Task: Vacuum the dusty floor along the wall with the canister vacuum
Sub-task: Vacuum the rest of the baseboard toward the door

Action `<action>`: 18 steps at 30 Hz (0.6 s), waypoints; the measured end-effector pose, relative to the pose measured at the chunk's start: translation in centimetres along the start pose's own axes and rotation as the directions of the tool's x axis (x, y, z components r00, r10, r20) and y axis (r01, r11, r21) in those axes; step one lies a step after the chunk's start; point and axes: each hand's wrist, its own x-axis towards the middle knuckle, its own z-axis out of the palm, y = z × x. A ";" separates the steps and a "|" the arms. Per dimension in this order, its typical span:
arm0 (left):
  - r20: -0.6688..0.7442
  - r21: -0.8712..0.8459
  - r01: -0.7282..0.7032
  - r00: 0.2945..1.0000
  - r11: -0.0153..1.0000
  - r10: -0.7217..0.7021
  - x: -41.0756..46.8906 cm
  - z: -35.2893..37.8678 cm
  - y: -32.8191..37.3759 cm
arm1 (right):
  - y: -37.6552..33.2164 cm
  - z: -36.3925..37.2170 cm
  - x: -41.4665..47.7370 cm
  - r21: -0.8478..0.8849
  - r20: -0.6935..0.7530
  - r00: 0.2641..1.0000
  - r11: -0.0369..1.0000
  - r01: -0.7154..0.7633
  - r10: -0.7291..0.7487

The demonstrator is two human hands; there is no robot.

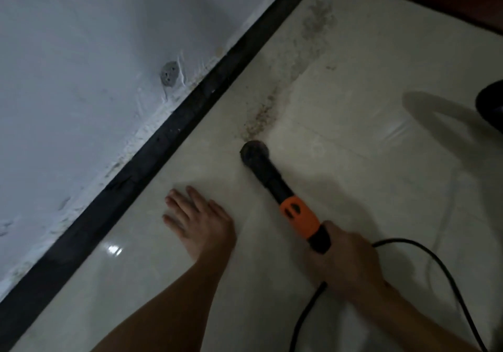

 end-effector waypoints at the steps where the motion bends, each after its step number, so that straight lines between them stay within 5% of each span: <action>1: 0.005 -0.006 -0.004 1.000 1.000 0.004 0.0 0.0 0.0 | -0.1 -0.6 1.5 0.018 -0.085 0.996 1.000 -0.011 0.013; 5: 0.000 -0.026 -0.026 1.000 0.999 0.026 0.2 -0.1 0.1 | -1.2 -3.2 5.8 0.170 -0.213 0.974 0.984 -0.044 0.080; 11: -0.005 -0.012 -0.004 1.000 1.000 0.004 0.4 0.5 -0.1 | -2.9 0.5 -0.1 0.029 0.002 0.995 0.995 0.098 -0.098; 18: 0.008 0.004 0.006 1.000 1.000 -0.006 0.7 0.9 -0.2 | -2.9 -2.2 5.8 0.108 -0.181 0.984 0.994 0.028 -0.008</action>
